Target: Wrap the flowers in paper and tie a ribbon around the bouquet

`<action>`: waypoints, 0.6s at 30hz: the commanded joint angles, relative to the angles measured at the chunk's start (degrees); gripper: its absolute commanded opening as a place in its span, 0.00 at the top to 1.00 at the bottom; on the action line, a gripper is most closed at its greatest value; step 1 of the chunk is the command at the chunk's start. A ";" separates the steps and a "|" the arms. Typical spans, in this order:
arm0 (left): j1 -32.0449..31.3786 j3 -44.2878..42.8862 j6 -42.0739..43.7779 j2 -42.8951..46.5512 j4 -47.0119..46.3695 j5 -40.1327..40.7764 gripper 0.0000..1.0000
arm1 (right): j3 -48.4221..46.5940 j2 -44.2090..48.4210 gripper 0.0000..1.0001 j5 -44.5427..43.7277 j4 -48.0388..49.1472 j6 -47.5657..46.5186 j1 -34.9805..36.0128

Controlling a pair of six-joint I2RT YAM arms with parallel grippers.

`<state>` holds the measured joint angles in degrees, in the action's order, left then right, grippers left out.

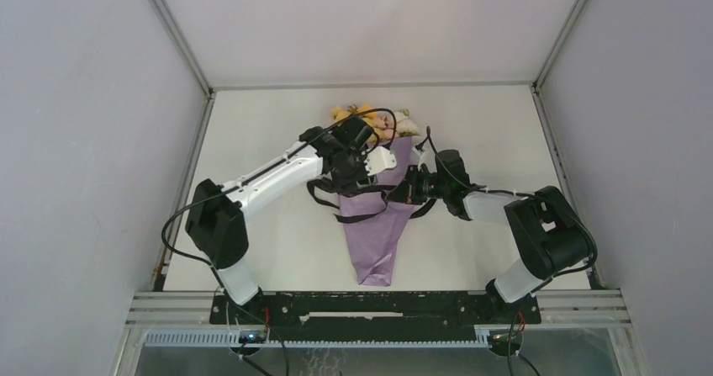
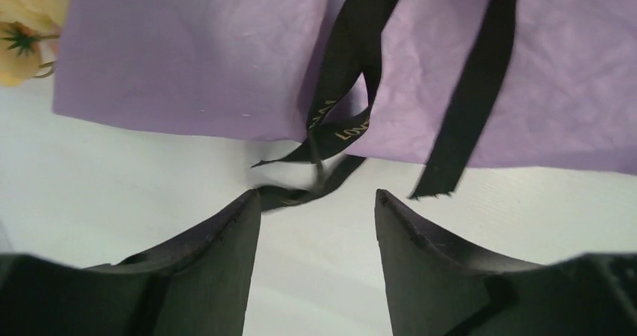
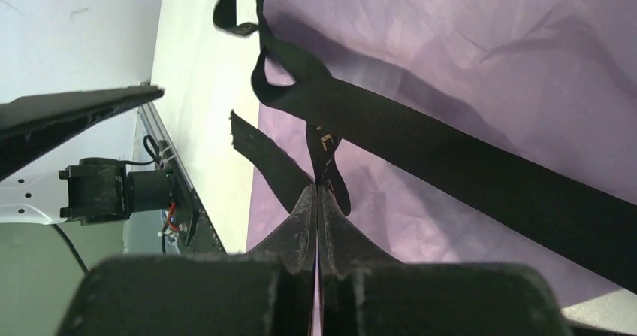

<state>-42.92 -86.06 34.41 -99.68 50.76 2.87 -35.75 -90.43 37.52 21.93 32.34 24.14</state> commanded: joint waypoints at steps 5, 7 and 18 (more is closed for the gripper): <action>9.71 -2.91 13.12 6.60 4.13 -12.49 0.42 | -0.37 -0.32 1.00 3.88 -1.49 -0.29 -2.31; 11.15 -1.67 14.67 5.31 0.18 -11.11 0.56 | -0.35 -0.72 1.00 3.96 -1.46 -0.42 -2.39; 12.77 3.57 15.95 -4.57 -7.63 -8.84 0.40 | -0.33 -1.56 1.00 4.18 -1.72 -1.07 -2.59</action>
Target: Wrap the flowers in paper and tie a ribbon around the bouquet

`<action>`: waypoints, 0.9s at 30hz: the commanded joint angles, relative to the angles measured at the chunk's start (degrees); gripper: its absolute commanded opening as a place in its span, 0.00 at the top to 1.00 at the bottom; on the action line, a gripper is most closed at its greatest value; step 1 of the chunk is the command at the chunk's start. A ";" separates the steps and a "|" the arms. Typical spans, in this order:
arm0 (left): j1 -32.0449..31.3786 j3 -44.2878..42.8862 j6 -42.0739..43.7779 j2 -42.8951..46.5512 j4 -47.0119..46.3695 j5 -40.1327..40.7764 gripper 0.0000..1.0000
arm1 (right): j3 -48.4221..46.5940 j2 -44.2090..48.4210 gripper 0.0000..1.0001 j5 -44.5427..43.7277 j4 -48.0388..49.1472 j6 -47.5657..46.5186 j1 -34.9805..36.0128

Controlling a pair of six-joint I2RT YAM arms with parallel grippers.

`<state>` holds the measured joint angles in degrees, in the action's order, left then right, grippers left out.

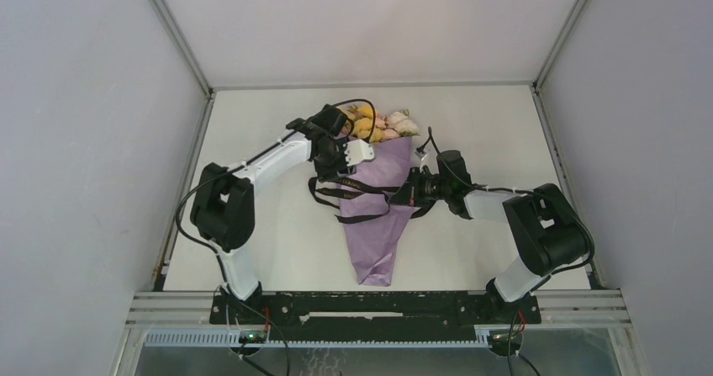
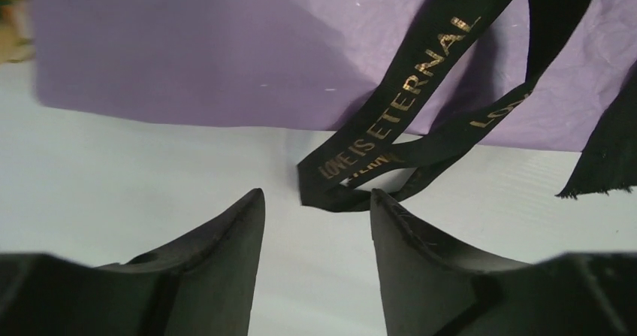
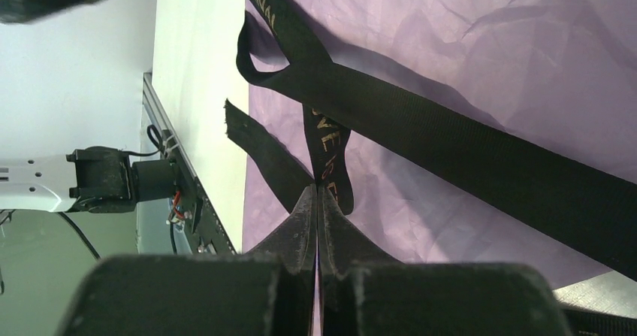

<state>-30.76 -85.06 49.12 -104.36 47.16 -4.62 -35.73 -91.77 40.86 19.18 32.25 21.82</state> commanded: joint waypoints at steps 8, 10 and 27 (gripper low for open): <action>0.64 3.10 1.92 -4.68 -3.49 -1.62 0.42 | -0.37 -0.11 1.00 0.92 0.98 -1.04 -0.48; 0.64 2.76 0.62 -5.85 -4.36 -0.36 0.50 | -0.40 -0.25 1.00 1.14 1.19 -0.90 -0.54; 0.62 12.92 -5.16 11.27 1.46 -13.45 1.00 | -0.40 -1.45 1.00 1.50 1.65 -0.61 -0.57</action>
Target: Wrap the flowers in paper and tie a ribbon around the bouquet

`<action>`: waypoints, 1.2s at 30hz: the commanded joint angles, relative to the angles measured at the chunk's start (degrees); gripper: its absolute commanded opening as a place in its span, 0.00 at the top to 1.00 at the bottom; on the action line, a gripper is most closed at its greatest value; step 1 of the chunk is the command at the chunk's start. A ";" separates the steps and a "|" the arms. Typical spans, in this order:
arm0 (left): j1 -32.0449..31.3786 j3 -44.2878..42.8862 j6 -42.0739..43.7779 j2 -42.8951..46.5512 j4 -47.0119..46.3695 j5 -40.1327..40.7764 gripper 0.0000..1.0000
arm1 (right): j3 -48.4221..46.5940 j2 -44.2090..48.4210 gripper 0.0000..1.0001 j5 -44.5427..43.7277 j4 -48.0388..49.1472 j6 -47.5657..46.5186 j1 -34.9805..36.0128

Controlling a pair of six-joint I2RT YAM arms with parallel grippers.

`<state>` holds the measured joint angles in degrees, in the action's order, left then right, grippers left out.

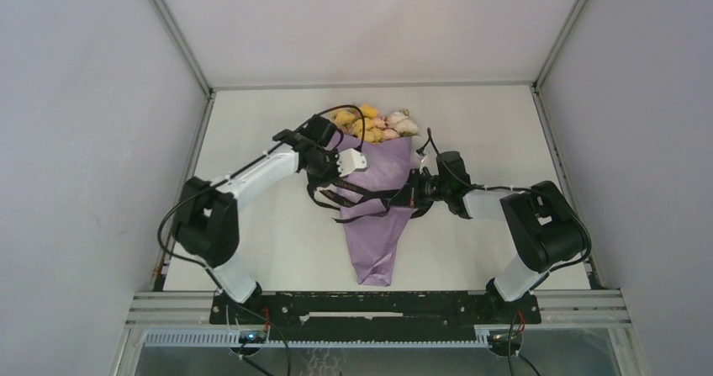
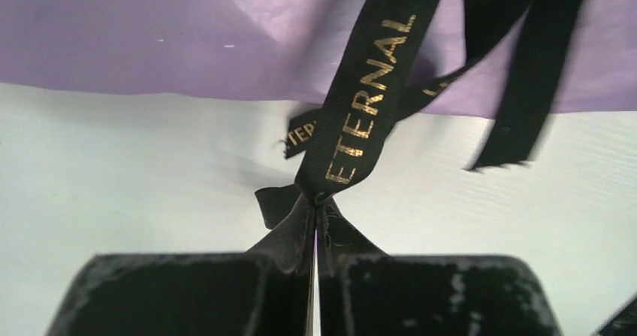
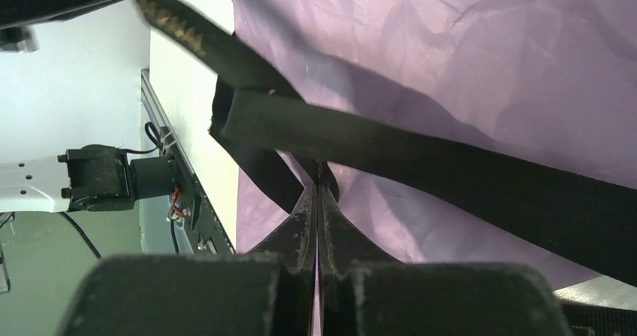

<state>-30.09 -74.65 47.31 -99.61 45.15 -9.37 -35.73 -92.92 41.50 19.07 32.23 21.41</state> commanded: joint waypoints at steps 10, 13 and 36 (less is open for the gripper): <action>-7.28 9.39 -7.26 5.14 5.95 -13.63 0.95 | -0.40 -0.43 1.00 0.65 1.35 -0.85 -0.17; -9.75 10.12 -6.49 5.14 6.49 -14.05 0.82 | -0.40 -0.33 1.00 0.60 1.03 -1.00 -0.23; -0.63 3.60 3.01 6.86 1.18 -0.32 0.47 | -0.40 -0.46 1.00 1.13 0.31 -1.32 -1.26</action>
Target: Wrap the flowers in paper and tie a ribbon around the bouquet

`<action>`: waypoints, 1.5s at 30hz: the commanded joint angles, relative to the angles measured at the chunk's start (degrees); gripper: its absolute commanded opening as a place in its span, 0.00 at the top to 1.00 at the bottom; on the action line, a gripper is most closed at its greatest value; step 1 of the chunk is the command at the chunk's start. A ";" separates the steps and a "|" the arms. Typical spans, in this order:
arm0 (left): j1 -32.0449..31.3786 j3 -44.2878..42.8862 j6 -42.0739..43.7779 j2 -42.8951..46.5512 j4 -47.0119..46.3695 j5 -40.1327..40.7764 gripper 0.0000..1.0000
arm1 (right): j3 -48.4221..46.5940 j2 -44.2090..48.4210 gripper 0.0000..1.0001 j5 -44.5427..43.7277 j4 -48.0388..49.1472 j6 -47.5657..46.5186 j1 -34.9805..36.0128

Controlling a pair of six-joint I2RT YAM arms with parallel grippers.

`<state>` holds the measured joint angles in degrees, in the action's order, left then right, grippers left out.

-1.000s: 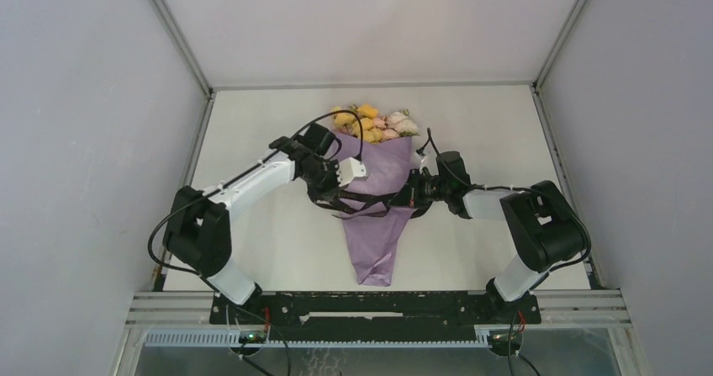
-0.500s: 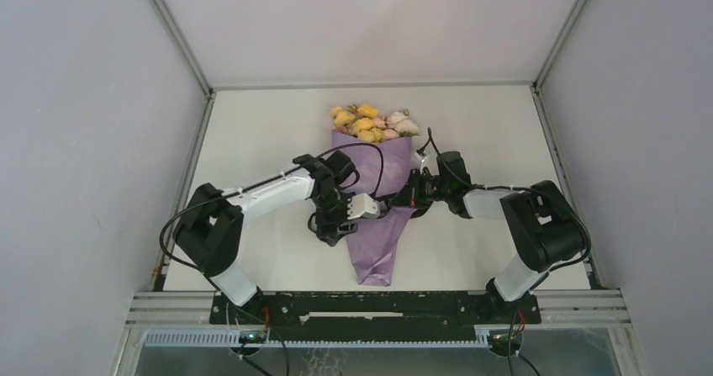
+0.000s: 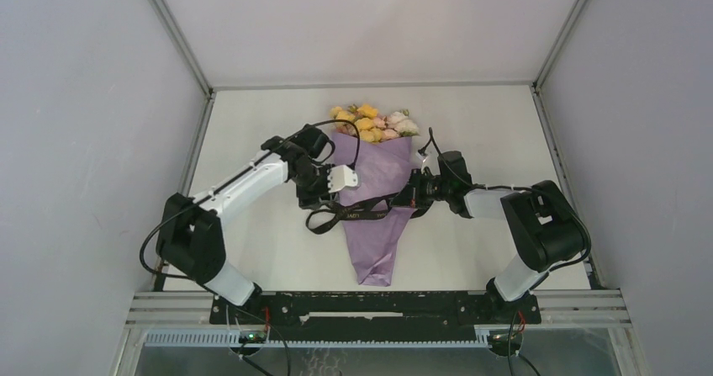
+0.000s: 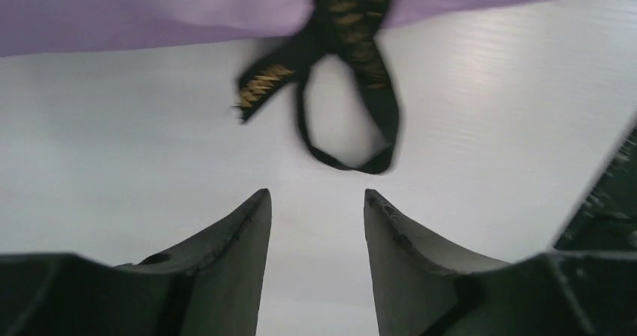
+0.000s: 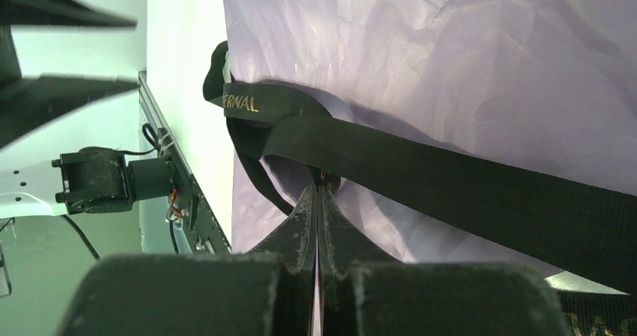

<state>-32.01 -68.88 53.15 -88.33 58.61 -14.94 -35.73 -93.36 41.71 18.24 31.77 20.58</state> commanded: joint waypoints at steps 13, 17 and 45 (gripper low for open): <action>-0.05 -1.07 -0.86 -11.79 -19.83 -1.60 0.29 | -0.40 0.46 1.00 0.56 -0.36 -2.00 -0.43; -1.01 0.59 -2.15 -11.35 -21.67 -2.49 0.35 | -0.40 0.20 1.00 0.73 0.10 -1.76 -0.48; 0.62 -0.35 -0.24 -11.81 -16.51 1.23 1.00 | -0.40 6.17 1.00 1.59 -5.36 -4.21 -2.45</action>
<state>-34.00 -67.92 53.93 -103.50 42.37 -13.67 -35.73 -90.11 42.57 14.31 29.85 18.94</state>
